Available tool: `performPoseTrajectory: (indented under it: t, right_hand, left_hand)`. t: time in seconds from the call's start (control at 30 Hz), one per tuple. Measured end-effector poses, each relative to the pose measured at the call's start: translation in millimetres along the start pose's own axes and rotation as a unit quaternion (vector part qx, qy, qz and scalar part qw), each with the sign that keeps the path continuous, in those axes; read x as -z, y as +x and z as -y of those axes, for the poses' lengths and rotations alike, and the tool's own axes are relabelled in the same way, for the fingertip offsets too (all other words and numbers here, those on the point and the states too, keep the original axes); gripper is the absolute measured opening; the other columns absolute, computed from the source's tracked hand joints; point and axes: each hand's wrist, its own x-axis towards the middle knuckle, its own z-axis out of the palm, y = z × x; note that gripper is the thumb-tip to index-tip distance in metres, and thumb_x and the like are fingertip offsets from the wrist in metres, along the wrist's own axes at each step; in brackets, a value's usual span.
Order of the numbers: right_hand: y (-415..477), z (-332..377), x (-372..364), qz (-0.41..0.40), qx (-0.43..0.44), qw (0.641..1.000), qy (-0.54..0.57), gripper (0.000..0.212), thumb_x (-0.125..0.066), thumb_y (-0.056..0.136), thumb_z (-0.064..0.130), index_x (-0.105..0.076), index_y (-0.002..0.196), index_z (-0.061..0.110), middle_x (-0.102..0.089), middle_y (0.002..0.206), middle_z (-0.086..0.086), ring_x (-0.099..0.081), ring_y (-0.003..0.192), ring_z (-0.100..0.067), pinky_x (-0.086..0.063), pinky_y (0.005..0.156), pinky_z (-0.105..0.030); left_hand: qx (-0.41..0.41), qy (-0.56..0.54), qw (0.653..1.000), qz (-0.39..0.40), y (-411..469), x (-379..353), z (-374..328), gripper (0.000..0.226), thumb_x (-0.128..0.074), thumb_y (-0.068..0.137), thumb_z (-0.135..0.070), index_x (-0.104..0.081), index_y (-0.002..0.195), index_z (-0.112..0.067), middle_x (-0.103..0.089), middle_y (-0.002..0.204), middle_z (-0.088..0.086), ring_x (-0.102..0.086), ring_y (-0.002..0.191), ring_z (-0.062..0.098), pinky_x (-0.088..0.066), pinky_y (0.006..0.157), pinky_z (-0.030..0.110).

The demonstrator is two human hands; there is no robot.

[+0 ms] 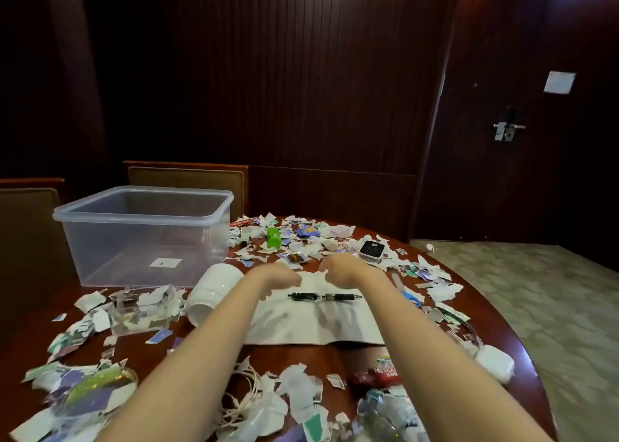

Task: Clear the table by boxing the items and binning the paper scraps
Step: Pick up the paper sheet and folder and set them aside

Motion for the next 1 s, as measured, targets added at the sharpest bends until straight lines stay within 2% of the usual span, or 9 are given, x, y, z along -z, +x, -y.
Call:
performPoseTrajectory:
  t: [0.07,0.13,0.23,0.33,0.5,0.6,0.8,0.9,1.0]
  right_hand:
    - [7.6,-3.5,-9.9,0.012,-0.008,1.000,0.004,0.038,-0.039,0.095,0.006,-0.050,0.132,0.004,-0.050,0.136,-0.012,-0.047,0.123,-0.028,-0.040,0.101,-0.036]
    - [15.4,-9.3,-22.2,0.027,-0.016,0.999,-0.006,0.038,-0.044,0.095,0.012,-0.049,0.132,0.008,-0.050,0.136,-0.010,-0.049,0.122,-0.027,-0.042,0.099,-0.036]
    - [25.3,-15.7,-34.3,0.056,-0.036,0.998,0.006,0.037,-0.052,0.094,0.017,-0.049,0.130,0.010,-0.056,0.128,-0.009,-0.058,0.111,-0.025,-0.047,0.089,-0.033]
    - [28.9,-21.6,-43.8,0.054,-0.039,0.998,0.022,0.038,-0.053,0.092,0.020,-0.050,0.130,0.011,-0.057,0.127,-0.010,-0.057,0.111,-0.026,-0.046,0.093,-0.036]
    - [21.0,-27.6,-53.8,0.094,-0.028,0.994,0.046,0.072,-0.059,0.085,0.048,-0.029,0.145,0.023,-0.031,0.150,-0.004,-0.034,0.135,-0.025,-0.031,0.111,-0.041]
    - [14.7,-28.2,-57.1,0.114,-0.023,0.992,0.048,0.076,-0.056,0.087,0.050,-0.020,0.149,0.024,-0.023,0.155,-0.002,-0.026,0.140,-0.024,-0.026,0.113,-0.042]
    - [12.6,-30.8,-57.8,0.121,-0.027,0.991,0.047,0.080,-0.061,0.085,0.047,-0.019,0.149,0.024,-0.022,0.155,-0.003,-0.027,0.140,-0.026,-0.027,0.113,-0.042]
    - [9.7,-34.8,-59.1,0.117,-0.027,0.991,0.055,0.080,-0.060,0.085,0.048,-0.018,0.149,0.023,-0.021,0.156,-0.002,-0.025,0.141,-0.025,-0.024,0.114,-0.042]
    - [5.3,-35.9,-59.7,0.095,-0.023,0.993,0.063,0.076,-0.061,0.086,0.045,-0.025,0.147,0.019,-0.027,0.153,-0.003,-0.029,0.139,-0.024,-0.026,0.114,-0.040]
  left_hand:
    - [-0.005,0.076,0.997,0.009,7.5,-12.9,1.3,0.051,-0.046,0.095,-0.026,-0.035,0.142,-0.009,-0.042,0.136,0.009,-0.044,0.121,0.025,-0.039,0.095,0.033]
    - [-0.014,0.136,0.990,0.027,14.5,-25.1,5.9,0.057,-0.051,0.092,-0.032,-0.032,0.143,-0.015,-0.036,0.143,0.009,-0.041,0.126,0.025,-0.037,0.099,0.034]
    - [-0.012,0.192,0.978,0.083,23.5,-31.2,13.2,0.077,-0.061,0.083,-0.045,-0.021,0.147,-0.028,-0.024,0.150,0.008,-0.034,0.133,0.029,-0.039,0.101,0.040]
    - [-0.040,0.240,0.962,0.127,26.1,-33.9,20.1,0.098,-0.071,0.072,-0.052,-0.010,0.148,-0.037,-0.015,0.154,0.003,-0.024,0.139,0.029,-0.036,0.107,0.045]
    - [-0.140,0.290,0.944,0.070,18.9,-37.7,27.1,0.093,-0.066,0.072,-0.062,-0.020,0.147,-0.032,-0.023,0.153,-0.001,-0.029,0.137,0.023,-0.032,0.110,0.042]
    - [-0.215,0.404,0.889,0.002,9.1,-40.3,22.6,0.076,-0.052,0.081,-0.065,-0.032,0.141,-0.024,-0.039,0.144,0.003,-0.045,0.124,0.023,-0.040,0.098,0.036]
    - [-0.348,0.539,0.764,-0.064,0.1,-49.0,19.4,0.054,-0.050,0.089,-0.045,-0.036,0.133,-0.017,-0.055,0.121,0.008,-0.058,0.101,0.025,-0.046,0.079,0.033]
    - [-0.351,0.557,0.750,-0.063,-6.3,-44.3,21.8,0.052,-0.057,0.088,-0.023,-0.034,0.133,-0.015,-0.052,0.123,0.009,-0.055,0.104,0.025,-0.043,0.081,0.033]
    - [-0.321,0.561,0.758,-0.089,-11.7,-30.8,29.6,0.055,-0.059,0.086,-0.012,-0.033,0.135,-0.016,-0.049,0.126,0.007,-0.053,0.108,0.023,-0.043,0.088,0.033]
